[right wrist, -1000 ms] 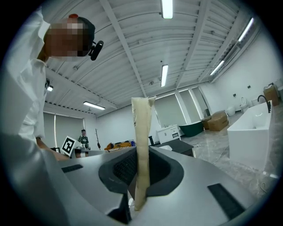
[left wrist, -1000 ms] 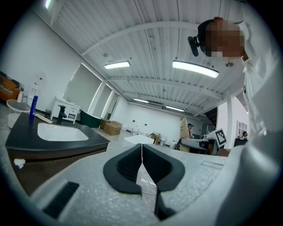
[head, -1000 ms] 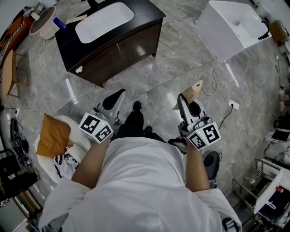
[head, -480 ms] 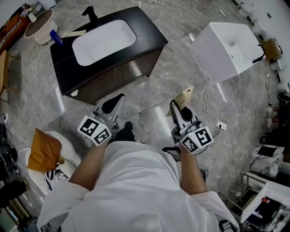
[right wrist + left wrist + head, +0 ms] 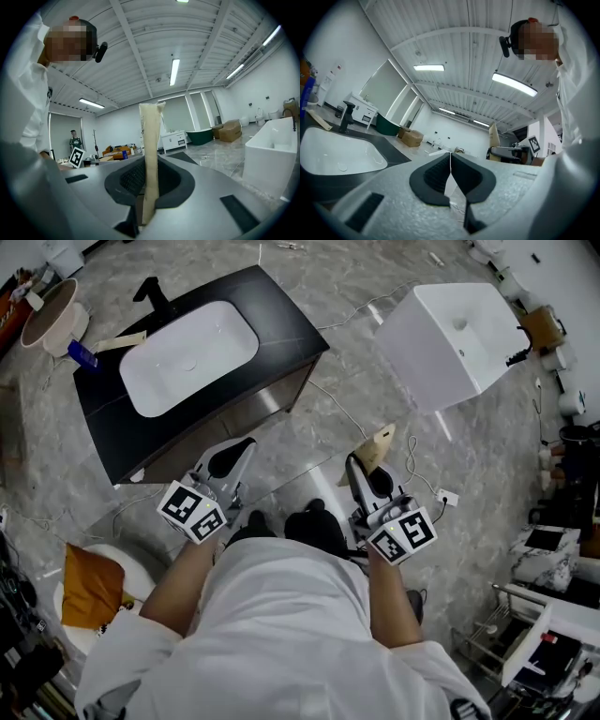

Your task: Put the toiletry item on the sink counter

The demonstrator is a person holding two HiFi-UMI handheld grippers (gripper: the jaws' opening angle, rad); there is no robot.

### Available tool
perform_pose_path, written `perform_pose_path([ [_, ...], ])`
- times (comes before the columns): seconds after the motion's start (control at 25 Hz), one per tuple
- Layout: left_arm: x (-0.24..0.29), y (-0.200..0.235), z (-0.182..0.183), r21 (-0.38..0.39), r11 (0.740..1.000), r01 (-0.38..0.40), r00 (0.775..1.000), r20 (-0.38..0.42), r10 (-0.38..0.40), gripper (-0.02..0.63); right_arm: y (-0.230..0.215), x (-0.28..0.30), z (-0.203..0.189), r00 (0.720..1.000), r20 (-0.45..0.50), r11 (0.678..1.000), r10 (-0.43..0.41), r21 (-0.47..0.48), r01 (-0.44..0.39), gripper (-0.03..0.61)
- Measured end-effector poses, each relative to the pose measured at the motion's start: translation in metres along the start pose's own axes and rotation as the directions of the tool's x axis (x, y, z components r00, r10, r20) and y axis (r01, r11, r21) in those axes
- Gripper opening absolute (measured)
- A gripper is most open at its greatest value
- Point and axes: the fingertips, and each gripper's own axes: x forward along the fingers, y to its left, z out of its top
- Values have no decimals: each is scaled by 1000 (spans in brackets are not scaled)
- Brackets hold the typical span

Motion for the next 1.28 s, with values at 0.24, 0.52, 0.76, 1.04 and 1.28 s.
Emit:
perform_pose_path([
  [0.24, 47, 20, -3, 49, 999, -2, 999, -41, 4, 20, -48, 31, 0, 1000, 7, 999, 15, 35, -15, 35],
  [0.52, 124, 44, 17, 77, 994, -83, 996, -15, 84, 20, -127, 74, 29, 993, 13, 993, 113, 26, -114, 35],
  [0.76, 199, 56, 39, 53, 982, -182, 983, 28, 180, 20, -211, 99, 69, 979, 11, 979, 202, 5, -202, 35],
  [1.04, 246, 75, 57, 69, 947, -314, 948, 79, 308, 20, -284, 127, 87, 954, 12, 954, 299, 29, -299, 35],
  [1.28, 250, 95, 66, 56, 905, -421, 904, 110, 414, 20, -310, 157, 84, 934, -3, 932, 358, 59, -357, 35],
])
